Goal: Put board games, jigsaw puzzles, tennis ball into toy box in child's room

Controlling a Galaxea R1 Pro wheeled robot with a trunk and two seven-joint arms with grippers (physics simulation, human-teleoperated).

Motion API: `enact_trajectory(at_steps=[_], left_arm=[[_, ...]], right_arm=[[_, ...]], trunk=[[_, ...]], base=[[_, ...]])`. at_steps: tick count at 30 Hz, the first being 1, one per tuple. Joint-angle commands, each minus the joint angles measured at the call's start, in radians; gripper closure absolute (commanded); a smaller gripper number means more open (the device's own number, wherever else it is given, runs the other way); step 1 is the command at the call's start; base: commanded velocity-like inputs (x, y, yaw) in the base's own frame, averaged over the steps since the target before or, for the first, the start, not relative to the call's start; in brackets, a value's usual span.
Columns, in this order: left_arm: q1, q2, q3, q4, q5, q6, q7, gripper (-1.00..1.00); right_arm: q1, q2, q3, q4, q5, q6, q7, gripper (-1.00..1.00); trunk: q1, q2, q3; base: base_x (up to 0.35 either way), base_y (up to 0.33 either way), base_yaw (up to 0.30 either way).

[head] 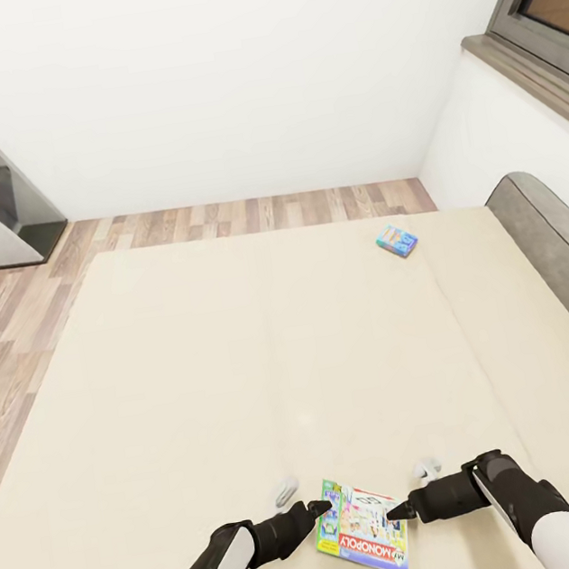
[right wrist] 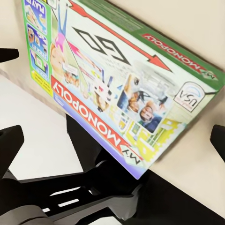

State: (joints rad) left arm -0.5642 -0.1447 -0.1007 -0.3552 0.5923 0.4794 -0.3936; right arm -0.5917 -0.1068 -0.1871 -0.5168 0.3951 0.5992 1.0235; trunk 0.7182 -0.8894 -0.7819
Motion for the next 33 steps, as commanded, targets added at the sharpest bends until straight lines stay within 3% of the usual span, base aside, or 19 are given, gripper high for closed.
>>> enact_trajectory(at_steps=[1,16,33], left_arm=[[0.000,0.001,-0.004,-0.001,0.005,0.004,0.000,-1.00],[0.000,0.003,-0.006,-0.003,0.004,-0.037,-0.003,-1.00],[0.000,0.004,-0.013,-0.006,0.000,-0.105,-0.006,-1.00]], right_arm=[[0.000,0.001,-0.007,-0.001,0.008,0.007,0.007,-1.00],[0.000,0.000,-0.009,-0.004,0.008,0.005,0.007,-1.00],[-0.002,0.000,-0.009,-0.011,0.008,0.003,0.005,-1.00]], trunk=[[0.000,-0.001,-0.002],[0.000,-0.001,-0.025],[0.000,-0.001,-0.031]], base=[[0.000,0.000,0.000],[0.000,0.000,0.003],[0.000,0.000,0.003]])
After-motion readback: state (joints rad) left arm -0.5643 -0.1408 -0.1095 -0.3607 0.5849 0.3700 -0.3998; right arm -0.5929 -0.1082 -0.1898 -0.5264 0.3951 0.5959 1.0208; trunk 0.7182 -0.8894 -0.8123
